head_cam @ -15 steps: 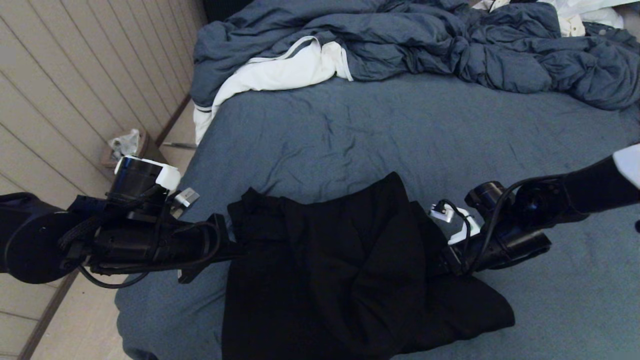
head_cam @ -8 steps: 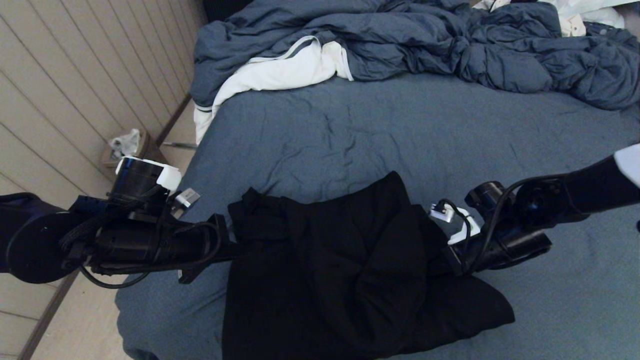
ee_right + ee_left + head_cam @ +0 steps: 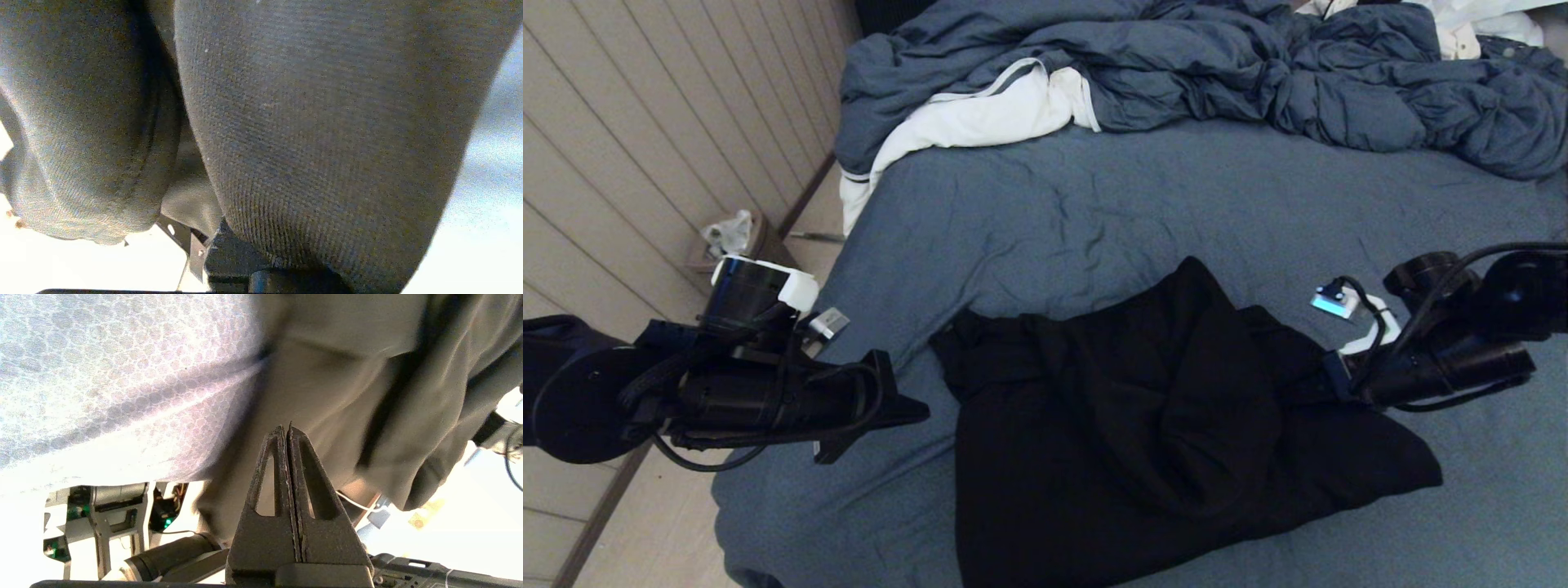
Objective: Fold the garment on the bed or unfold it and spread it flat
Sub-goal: Fold the black sweatshirt
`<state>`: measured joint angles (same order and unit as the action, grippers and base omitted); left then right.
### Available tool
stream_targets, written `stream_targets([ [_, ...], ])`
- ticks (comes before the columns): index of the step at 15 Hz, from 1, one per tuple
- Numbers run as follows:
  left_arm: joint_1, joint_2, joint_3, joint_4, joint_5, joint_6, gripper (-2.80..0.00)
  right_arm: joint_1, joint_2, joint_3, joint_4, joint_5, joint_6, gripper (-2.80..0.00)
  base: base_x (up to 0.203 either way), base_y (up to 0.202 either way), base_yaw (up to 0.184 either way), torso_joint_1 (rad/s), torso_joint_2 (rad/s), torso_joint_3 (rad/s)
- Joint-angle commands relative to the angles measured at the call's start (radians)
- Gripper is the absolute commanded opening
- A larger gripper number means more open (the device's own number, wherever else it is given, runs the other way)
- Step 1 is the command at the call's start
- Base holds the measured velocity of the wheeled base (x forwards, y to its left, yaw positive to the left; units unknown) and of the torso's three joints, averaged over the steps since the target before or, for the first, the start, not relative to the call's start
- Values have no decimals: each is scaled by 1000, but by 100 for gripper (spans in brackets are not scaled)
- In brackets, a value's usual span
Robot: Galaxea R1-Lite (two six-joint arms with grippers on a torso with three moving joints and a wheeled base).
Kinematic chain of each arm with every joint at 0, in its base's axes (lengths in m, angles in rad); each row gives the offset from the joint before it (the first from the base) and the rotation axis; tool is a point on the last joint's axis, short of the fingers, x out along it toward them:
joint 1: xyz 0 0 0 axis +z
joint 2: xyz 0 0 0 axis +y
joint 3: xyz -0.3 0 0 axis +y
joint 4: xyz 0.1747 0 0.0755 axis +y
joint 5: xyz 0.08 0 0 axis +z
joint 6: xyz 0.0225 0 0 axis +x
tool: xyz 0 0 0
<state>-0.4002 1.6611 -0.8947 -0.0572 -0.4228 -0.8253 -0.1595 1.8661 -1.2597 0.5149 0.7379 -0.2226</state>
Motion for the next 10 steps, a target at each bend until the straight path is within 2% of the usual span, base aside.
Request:
stream_targets([
  [1, 0, -1, -1, -1, -4, -5, -280, -73, -42, -19, 22, 3, -2, -280, 0, 0, 0, 0, 0, 0],
  [4, 0, -4, 2, -1, -4, -8, -280, -187, -62, -49, 59, 7, -32, -280, 0, 0, 0, 0, 0, 0],
  [5, 0, -4, 1, -1, -4, -8, -280, -201, -70, -66, 62, 11, -34, -280, 0, 0, 0, 0, 0, 0],
  [7, 0, -14, 2, -1, -4, -12, -280, -192, -97, -92, 63, 14, -27, -280, 0, 0, 0, 0, 0, 0],
  [10, 0, -23, 10, -13, -3, -14, -280, -65, -118, -165, 66, 15, 21, -280, 0, 0, 0, 0, 0, 0],
])
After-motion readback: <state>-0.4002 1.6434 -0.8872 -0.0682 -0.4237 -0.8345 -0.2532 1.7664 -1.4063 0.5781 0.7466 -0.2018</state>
